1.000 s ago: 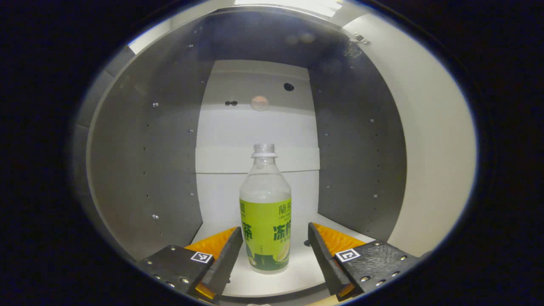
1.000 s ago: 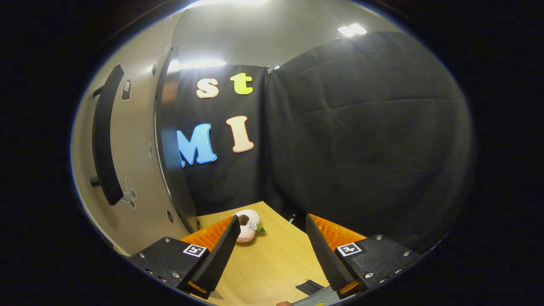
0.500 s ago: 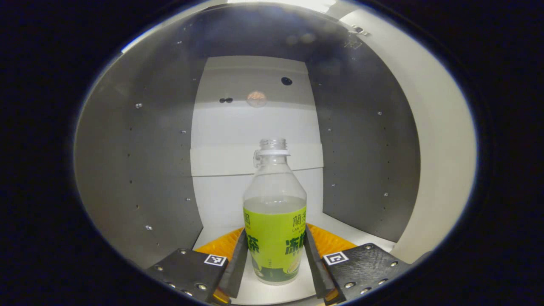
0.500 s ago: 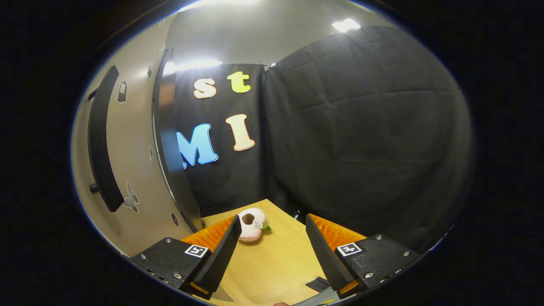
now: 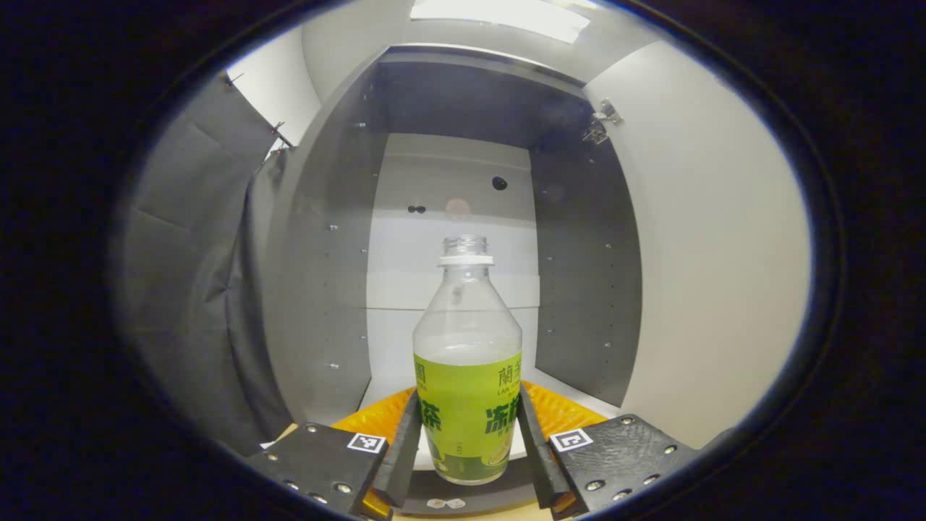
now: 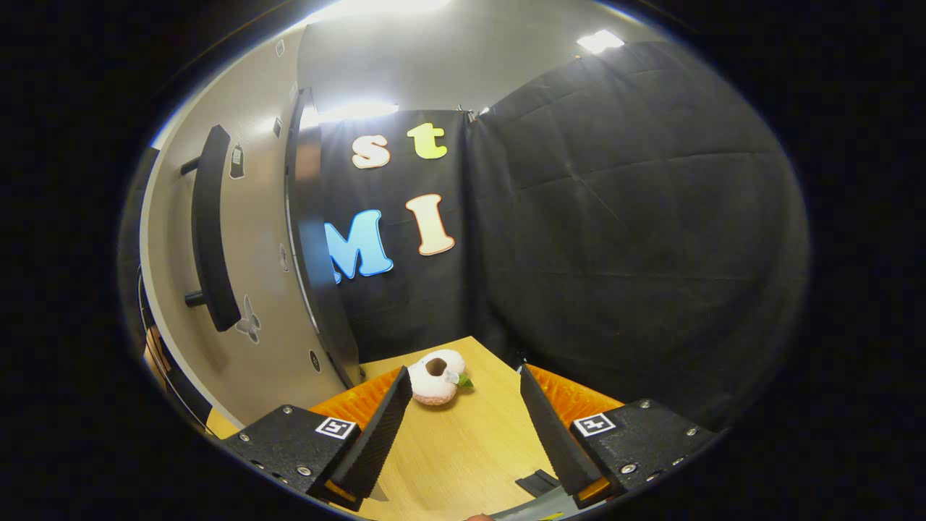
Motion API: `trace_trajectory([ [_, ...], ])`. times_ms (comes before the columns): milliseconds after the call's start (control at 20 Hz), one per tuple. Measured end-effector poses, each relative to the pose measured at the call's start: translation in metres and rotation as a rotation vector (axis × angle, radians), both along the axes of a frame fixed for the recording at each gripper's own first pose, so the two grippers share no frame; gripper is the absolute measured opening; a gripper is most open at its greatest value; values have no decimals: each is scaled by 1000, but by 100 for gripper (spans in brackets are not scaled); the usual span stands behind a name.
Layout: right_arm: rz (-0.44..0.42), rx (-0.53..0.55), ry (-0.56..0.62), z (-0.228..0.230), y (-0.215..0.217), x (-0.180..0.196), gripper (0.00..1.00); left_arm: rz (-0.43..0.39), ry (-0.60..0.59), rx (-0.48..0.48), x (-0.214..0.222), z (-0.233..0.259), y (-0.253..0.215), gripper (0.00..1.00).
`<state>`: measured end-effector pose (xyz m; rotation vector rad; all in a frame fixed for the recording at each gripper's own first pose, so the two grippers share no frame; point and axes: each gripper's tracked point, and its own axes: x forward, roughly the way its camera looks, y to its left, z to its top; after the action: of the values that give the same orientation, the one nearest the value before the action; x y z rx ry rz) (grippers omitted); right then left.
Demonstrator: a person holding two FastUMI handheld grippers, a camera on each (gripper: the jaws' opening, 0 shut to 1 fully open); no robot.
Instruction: Open the cabinet door with the right hand, grasp the bottle in the cabinet with the left hand and place it on the coaster, then close the cabinet door with the right hand.
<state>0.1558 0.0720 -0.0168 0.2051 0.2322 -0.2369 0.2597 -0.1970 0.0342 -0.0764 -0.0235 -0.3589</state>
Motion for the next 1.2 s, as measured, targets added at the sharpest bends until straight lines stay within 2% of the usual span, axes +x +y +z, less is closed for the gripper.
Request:
trace_trajectory([
  [300,80,-20,1,0,3,-11,93,73,-23,65,-59,-13,28,67],
  [500,132,-25,3,-1,8,-16,94,109,0,69,-97,-29,43,67],
  [550,147,-24,5,-2,10,-17,94,118,-1,68,-107,-32,47,67],
  [600,158,-24,6,-3,12,-19,93,131,0,67,-115,-36,51,62],
  [750,190,-28,4,-5,17,-25,93,163,18,53,-141,-49,68,72],
  [800,197,-26,6,-6,18,-29,93,171,24,44,-150,-55,73,62],
  [850,204,-24,8,-8,19,-30,92,179,29,38,-157,-58,78,62],
  [900,212,-21,8,-8,22,-32,94,191,33,34,-165,-63,83,67],
  [1200,248,-34,18,-17,31,-45,94,222,66,40,-212,-111,103,67],
])
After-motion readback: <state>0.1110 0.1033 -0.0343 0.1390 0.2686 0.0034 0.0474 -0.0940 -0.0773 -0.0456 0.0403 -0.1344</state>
